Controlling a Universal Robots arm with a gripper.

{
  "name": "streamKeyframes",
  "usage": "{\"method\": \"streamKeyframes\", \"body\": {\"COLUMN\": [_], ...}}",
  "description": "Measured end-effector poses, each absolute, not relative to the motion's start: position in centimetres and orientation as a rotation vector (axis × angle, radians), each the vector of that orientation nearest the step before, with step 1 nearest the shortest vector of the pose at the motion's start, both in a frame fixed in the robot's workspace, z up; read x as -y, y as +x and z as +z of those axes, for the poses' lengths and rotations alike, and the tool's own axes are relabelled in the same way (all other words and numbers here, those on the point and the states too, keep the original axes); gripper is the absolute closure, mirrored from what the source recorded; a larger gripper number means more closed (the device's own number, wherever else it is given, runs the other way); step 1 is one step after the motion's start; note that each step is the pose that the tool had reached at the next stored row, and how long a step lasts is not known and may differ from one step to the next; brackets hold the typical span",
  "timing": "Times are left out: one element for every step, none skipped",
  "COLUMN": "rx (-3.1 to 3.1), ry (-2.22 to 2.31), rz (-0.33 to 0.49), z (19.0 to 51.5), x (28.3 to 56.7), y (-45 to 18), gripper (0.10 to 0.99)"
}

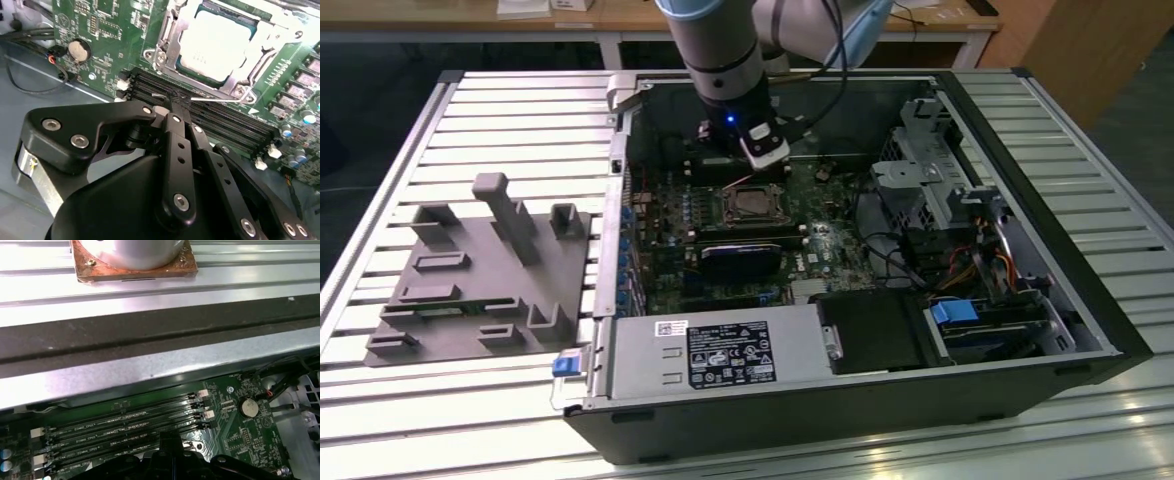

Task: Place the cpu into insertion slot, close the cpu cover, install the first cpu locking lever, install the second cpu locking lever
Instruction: 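Install the first cpu locking lever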

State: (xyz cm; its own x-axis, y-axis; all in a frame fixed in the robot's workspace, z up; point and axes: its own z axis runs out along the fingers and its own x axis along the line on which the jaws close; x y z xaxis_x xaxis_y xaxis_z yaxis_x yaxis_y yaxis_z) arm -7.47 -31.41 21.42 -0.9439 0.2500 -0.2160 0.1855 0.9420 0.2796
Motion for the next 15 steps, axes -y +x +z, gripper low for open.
{"method": "streamKeyframes", "body": {"rx": [-2.84, -2.835, -2.833, -2.831, -2.828, -2.825, -2.822, -2.821, -2.819, -2.819, -2.818, -2.817, -2.816, -2.816, -2.815], "ry": [0.326, 0.33, 0.336, 0.343, 0.356, 0.369, 0.38, 0.388, 0.394, 0.398, 0.402, 0.405, 0.408, 0.411, 0.414], "rz": [0.374, 0.373, 0.372, 0.37, 0.368, 0.366, 0.365, 0.364, 0.363, 0.362, 0.36, 0.359, 0.358, 0.357, 0.355], "z": [21.36, 21.31, 21.27, 21.24, 21.2, 21.16, 21.12, 21.09, 21.06, 21.03, 21.01, 20.99, 20.96, 20.94, 20.92], "x": [31.4, 31.4, 31.39, 31.38, 31.37, 31.36, 31.34, 31.29, 31.23, 31.17, 31.09, 31.02, 30.93, 30.84, 30.77], "y": [-7.51, -7.51, -7.51, -7.51, -7.52, -7.52, -7.53, -7.56, -7.58, -7.59, -7.61, -7.62, -7.64, -7.64, -7.66], "gripper": [0.98, 0.98, 0.98, 0.98, 0.98, 0.98, 0.98, 0.98, 0.98, 0.98, 0.98, 0.98, 0.98, 0.98, 0.98]}}
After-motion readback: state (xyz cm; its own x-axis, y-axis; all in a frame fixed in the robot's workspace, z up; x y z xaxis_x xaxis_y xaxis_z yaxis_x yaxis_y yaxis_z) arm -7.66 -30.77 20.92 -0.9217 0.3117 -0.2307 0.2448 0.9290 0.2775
